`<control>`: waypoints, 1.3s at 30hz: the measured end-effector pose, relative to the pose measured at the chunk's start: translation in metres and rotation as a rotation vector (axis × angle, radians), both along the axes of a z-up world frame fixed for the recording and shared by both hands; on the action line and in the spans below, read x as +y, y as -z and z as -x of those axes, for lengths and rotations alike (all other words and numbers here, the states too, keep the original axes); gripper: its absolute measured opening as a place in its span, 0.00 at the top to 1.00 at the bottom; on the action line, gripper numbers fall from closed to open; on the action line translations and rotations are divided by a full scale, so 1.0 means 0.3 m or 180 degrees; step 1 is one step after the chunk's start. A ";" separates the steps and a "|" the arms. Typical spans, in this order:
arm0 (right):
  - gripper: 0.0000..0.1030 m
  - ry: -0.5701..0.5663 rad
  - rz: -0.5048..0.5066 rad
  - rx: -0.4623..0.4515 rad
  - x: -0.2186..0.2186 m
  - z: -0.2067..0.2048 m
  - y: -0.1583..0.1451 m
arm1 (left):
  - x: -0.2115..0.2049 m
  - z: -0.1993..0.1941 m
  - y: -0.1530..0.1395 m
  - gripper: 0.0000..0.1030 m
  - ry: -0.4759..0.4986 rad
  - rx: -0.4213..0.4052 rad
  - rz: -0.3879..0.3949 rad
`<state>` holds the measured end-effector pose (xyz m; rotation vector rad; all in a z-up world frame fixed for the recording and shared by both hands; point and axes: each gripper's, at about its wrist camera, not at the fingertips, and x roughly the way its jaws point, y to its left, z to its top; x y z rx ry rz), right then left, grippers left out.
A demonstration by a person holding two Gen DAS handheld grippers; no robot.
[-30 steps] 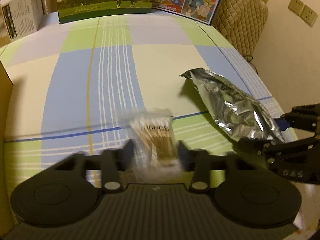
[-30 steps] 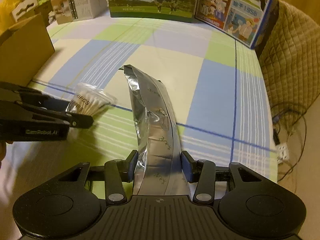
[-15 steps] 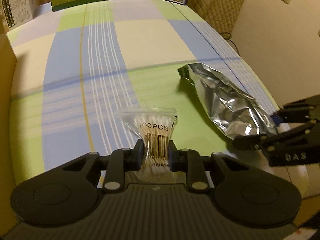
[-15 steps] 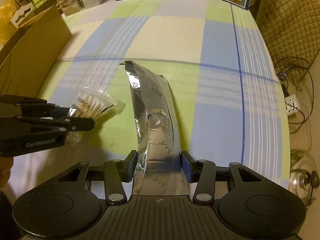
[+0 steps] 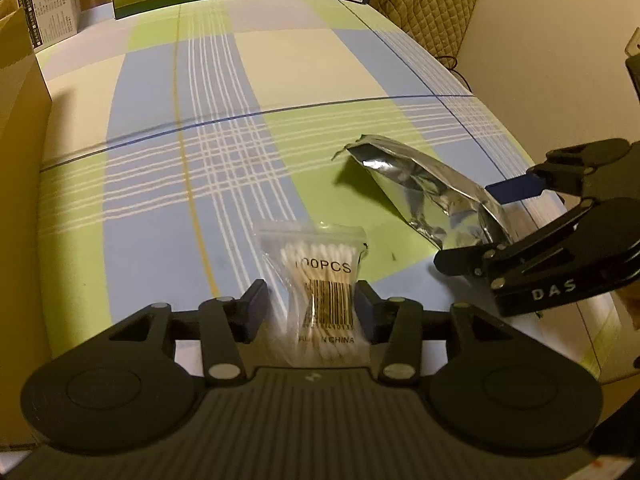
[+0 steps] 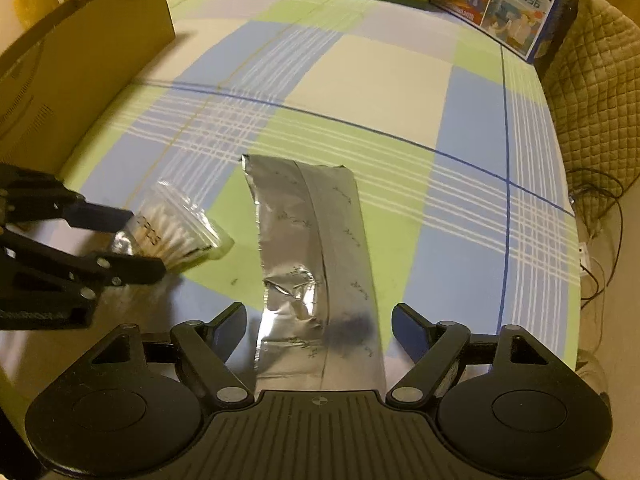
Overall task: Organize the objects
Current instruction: 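Lift the cotton swab bag with the left tool and foil bag with the right tool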
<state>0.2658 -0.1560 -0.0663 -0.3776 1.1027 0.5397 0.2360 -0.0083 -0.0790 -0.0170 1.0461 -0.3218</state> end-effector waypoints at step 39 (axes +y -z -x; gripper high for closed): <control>0.66 0.0653 -0.0855 -0.0318 -0.031 0.279 -0.185 | 0.030 0.244 -0.185 0.82 -0.0229 -0.0369 0.0031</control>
